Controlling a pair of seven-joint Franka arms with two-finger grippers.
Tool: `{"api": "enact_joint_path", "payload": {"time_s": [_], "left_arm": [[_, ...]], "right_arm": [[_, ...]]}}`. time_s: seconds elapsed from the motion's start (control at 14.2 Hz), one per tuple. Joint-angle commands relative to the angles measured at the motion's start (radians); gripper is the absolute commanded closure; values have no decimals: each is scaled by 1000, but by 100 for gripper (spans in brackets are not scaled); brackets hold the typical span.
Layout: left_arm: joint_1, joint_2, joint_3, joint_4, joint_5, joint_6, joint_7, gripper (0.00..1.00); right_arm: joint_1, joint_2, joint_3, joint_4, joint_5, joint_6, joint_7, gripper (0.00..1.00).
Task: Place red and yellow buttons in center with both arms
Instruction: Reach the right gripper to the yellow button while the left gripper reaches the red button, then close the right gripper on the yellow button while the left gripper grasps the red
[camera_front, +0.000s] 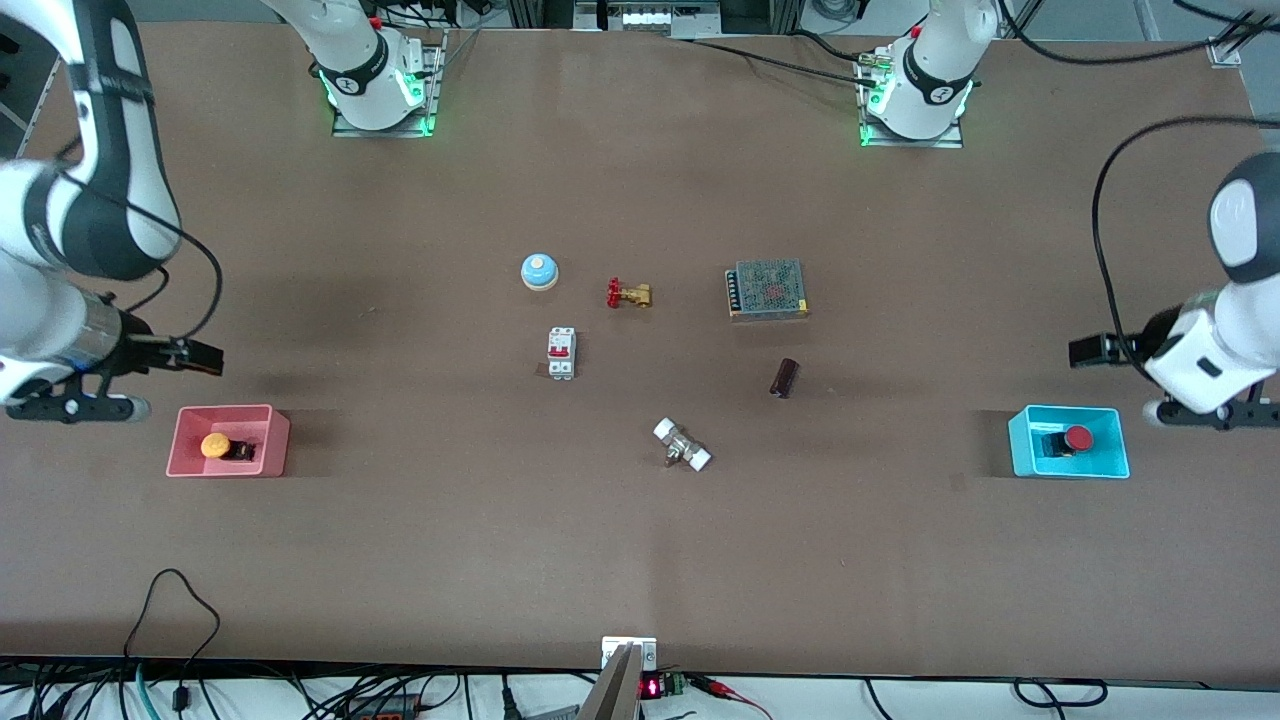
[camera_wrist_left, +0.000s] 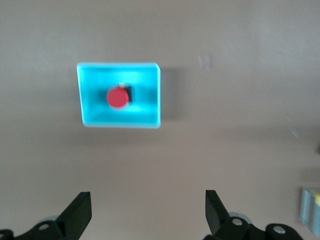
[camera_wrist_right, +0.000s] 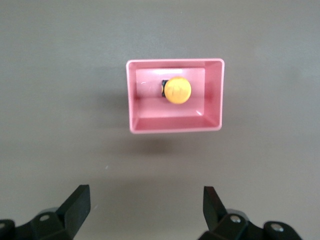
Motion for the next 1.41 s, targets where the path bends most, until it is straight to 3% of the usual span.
{"api": "enact_joint_path", "payload": {"time_s": [0.0,0.21,0.7,0.98,1.34], "left_arm": [[45,107,-5,44,8,105,74,0],[80,194,-11,23,8,232,81,0],[119,268,-17,-144,-32,559,139,0],[120,279,-17,-167,-55,590,140,1],[124,279,-17,-163,-58,593,140,11]], "right_arm": [[-33,112,4,39,-1,85,-63,0],[-58,202,4,67,0,193,-124,0],[-79,308,5,151,31,222,-135,0],[-82,358,7,160,62,251,-161,0],[-82,378,8,202,63,253,-155,0]]}}
